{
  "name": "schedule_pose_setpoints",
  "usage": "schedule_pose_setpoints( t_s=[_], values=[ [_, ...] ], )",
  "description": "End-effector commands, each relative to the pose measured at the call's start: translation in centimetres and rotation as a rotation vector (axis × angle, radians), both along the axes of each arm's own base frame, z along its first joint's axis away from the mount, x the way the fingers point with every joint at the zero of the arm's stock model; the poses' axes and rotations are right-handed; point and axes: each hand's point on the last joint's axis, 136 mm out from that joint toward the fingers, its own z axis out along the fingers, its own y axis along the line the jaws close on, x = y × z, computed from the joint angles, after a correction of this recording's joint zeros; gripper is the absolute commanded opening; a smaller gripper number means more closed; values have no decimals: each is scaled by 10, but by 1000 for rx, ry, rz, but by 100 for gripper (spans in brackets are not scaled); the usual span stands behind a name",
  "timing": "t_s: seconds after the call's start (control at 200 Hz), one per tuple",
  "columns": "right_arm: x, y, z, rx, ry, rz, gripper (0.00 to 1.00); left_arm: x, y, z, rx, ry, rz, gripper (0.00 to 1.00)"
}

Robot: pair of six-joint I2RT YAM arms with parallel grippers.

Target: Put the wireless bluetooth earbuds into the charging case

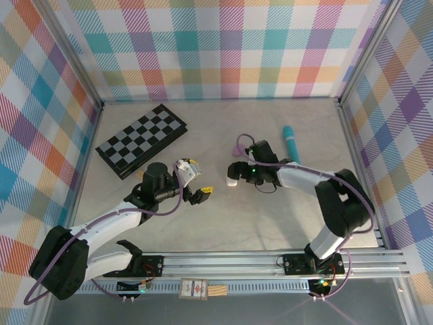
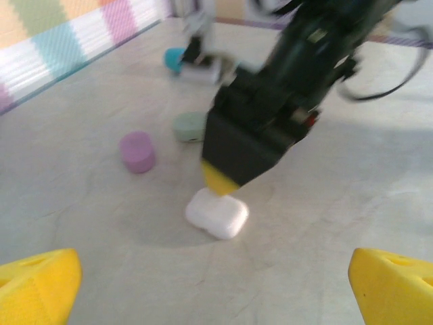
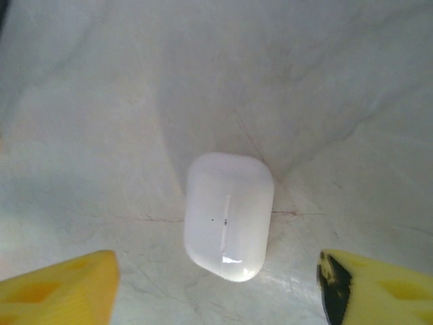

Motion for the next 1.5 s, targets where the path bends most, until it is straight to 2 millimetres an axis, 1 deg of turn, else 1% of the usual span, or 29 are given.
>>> schedule_pose_setpoints(
  t_s=[0.0,0.06,0.115,0.135,0.25,0.32,0.4,0.46,0.535,0.615,0.71,0.795,0.9,0.93,0.94,0.96,1.08,1.195,1.235,1.28,1.35,1.4,1.425,1.495],
  values=[
    [17,-23,38,-97,-180,-14,91,34,28,7,14,-10,227,100],
    [24,-40,53,-152,-264,-42,96,46,45,7,13,-12,332,100],
    [31,-57,67,-197,-344,-69,100,56,66,6,18,-19,448,100],
    [33,-61,71,-209,-369,-74,100,58,72,6,19,-22,481,100],
    [43,-102,99,-310,-532,-120,99,67,112,4,-2,-23,662,100],
    [45,-127,109,-377,-613,-141,99,68,136,-1,-15,-18,754,100],
    [45,-156,113,-440,-673,-169,99,68,159,-8,-17,-14,842,100],
    [45,-176,109,-474,-699,-200,99,68,173,-14,-20,-12,887,100],
    [44,-198,98,-521,-711,-247,99,69,179,-24,-29,-8,896,100],
    [43,-213,83,-522,-717,-285,99,72,185,-33,-55,3,909,100],
    [44,-225,63,-494,-709,-324,99,79,191,-46,-78,24,924,100],
    [47,-231,53,-485,-711,-354,99,87,190,-47,-91,23,918,100],
    [53,-236,48,-454,-729,-392,99,97,191,-48,-101,20,913,100],
    [53,-237,42,-444,-715,-391,99,100,190,-50,-89,28,905,100],
    [55,-237,46,-435,-736,-398,99,101,190,-51,-85,29,904,100],
    [57,-237,47,-425,-749,-403,99,103,190,-51,-83,29,900,100],
    [65,-238,45,-420,-772,-387,99,114,199,-61,-97,53,917,100],
    [70,-237,29,-384,-756,-369,99,123,212,-75,-134,94,957,100],
    [71,-237,20,-382,-748,-365,99,126,215,-81,-140,92,966,100],
    [74,-236,20,-379,-760,-364,99,124,215,-86,-125,123,970,100],
    [75,-235,19,-382,-735,-347,99,130,215,-86,-118,135,973,100],
    [75,-235,18,-385,-731,-345,99,131,221,-89,-111,159,1008,100],
    [75,-235,19,-384,-732,-347,99,132,222,-86,-119,147,1013,100],
    [75,-235,18,-386,-730,-347,99,131,222,-88,-114,154,1015,100]
  ],
)
